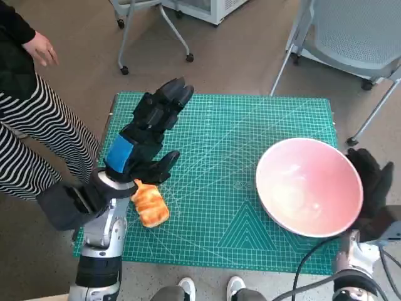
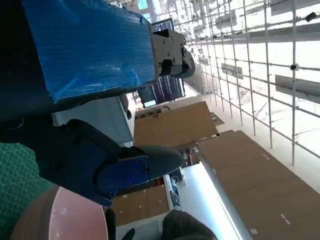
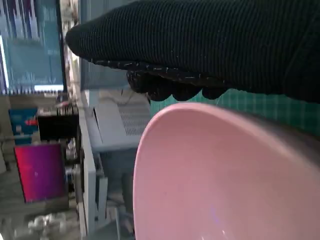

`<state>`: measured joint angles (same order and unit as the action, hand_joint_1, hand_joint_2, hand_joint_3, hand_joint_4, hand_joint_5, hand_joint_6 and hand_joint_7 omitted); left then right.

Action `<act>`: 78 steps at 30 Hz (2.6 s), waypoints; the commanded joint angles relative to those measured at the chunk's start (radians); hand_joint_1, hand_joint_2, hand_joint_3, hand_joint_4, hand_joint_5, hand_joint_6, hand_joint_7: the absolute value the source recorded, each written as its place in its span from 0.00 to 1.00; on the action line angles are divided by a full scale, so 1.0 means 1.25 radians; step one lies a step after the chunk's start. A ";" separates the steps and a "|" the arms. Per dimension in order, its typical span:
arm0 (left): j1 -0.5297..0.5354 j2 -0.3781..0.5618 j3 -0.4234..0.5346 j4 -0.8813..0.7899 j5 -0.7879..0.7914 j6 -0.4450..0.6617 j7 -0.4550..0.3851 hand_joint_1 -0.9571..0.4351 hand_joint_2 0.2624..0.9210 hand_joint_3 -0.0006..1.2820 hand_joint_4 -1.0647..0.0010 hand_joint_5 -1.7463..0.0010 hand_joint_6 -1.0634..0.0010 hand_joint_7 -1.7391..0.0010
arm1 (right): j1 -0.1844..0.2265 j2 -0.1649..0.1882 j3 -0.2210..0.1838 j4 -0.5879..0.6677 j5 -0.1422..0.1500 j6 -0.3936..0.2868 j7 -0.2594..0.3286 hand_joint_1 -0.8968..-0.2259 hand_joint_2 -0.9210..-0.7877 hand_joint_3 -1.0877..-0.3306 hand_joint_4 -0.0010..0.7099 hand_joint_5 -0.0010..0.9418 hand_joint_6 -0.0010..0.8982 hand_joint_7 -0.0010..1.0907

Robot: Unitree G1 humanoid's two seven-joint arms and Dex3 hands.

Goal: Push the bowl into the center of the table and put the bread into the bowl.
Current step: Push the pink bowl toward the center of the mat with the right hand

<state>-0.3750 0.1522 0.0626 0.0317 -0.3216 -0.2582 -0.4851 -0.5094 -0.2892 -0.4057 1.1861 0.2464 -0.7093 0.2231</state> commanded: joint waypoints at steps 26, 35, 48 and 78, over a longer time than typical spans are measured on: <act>0.029 0.004 0.014 -0.004 0.011 -0.024 0.014 0.35 0.86 0.40 0.99 0.84 1.00 0.74 | -0.089 0.110 0.059 0.014 -0.021 0.038 0.035 0.40 0.00 0.29 0.27 0.01 0.16 0.36; 0.027 0.011 0.022 0.004 0.006 -0.031 0.007 0.35 0.90 0.36 0.98 0.84 1.00 0.73 | -0.133 0.158 0.076 0.021 -0.024 0.069 0.025 0.41 0.00 0.28 0.27 0.01 0.15 0.37; 0.029 0.016 0.028 0.011 0.004 -0.036 -0.001 0.35 0.92 0.33 0.97 0.85 1.00 0.73 | -0.176 0.197 0.083 0.036 -0.019 0.108 0.032 0.45 0.00 0.23 0.26 0.00 0.12 0.37; 0.039 0.014 0.029 0.016 0.013 -0.052 0.011 0.35 1.00 0.27 0.95 0.88 1.00 0.73 | -0.208 0.183 0.084 0.034 -0.024 0.133 0.053 0.49 0.00 0.19 0.25 0.00 0.11 0.37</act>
<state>-0.3347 0.1710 0.0974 0.0408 -0.3164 -0.3069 -0.4766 -0.7780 -0.0389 -0.3020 1.2305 0.2275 -0.5550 0.2824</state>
